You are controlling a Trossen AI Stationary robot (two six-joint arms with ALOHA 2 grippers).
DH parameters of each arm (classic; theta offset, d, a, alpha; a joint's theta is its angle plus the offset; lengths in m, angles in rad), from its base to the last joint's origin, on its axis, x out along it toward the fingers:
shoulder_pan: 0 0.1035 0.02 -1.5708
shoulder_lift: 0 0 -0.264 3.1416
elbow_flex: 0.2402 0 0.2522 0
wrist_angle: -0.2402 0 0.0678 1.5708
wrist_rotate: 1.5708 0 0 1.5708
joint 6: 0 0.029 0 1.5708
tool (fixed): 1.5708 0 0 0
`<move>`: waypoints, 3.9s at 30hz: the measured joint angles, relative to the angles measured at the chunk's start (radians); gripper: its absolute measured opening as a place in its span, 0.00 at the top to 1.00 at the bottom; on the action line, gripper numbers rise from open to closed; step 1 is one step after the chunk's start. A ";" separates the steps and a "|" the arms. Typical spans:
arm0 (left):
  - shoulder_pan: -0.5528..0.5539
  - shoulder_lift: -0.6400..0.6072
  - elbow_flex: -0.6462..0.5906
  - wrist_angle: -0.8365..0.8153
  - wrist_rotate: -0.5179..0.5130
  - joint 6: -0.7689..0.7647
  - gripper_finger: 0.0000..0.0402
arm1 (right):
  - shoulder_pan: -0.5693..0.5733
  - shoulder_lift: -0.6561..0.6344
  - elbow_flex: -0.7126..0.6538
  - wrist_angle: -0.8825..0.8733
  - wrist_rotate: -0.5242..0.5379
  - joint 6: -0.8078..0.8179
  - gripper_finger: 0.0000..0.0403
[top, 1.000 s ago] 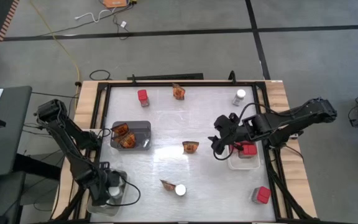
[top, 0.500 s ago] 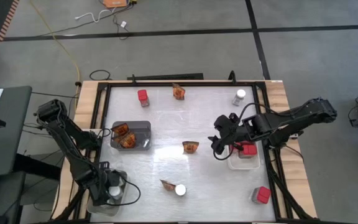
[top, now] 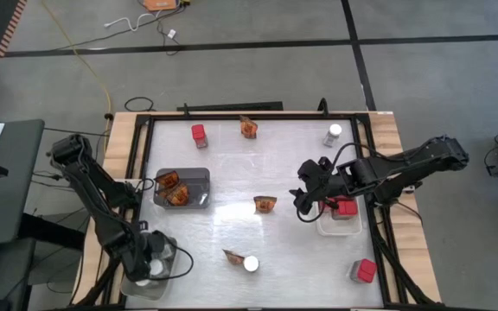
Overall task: Sort spices by type
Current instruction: Adjust the white spice bottle inside the gray bin
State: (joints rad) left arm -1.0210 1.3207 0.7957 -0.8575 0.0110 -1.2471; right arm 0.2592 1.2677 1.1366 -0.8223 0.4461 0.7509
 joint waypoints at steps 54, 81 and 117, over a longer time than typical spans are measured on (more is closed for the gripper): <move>0.000 -0.043 0.001 0.045 -0.085 -0.263 0.48 | 0.000 0.000 0.000 0.000 0.000 -0.019 0.24; 0.001 0.054 0.003 0.045 -0.158 -0.158 0.57 | 0.001 0.000 0.000 0.000 0.000 -0.018 0.24; 0.095 0.004 0.022 0.088 -0.181 -0.127 0.69 | 0.002 0.000 0.000 0.000 0.000 -0.027 0.24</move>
State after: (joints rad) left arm -0.9260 1.3247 0.8177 -0.7693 -0.1699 -1.3737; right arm 0.2611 1.2678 1.1370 -0.8224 0.4461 0.7242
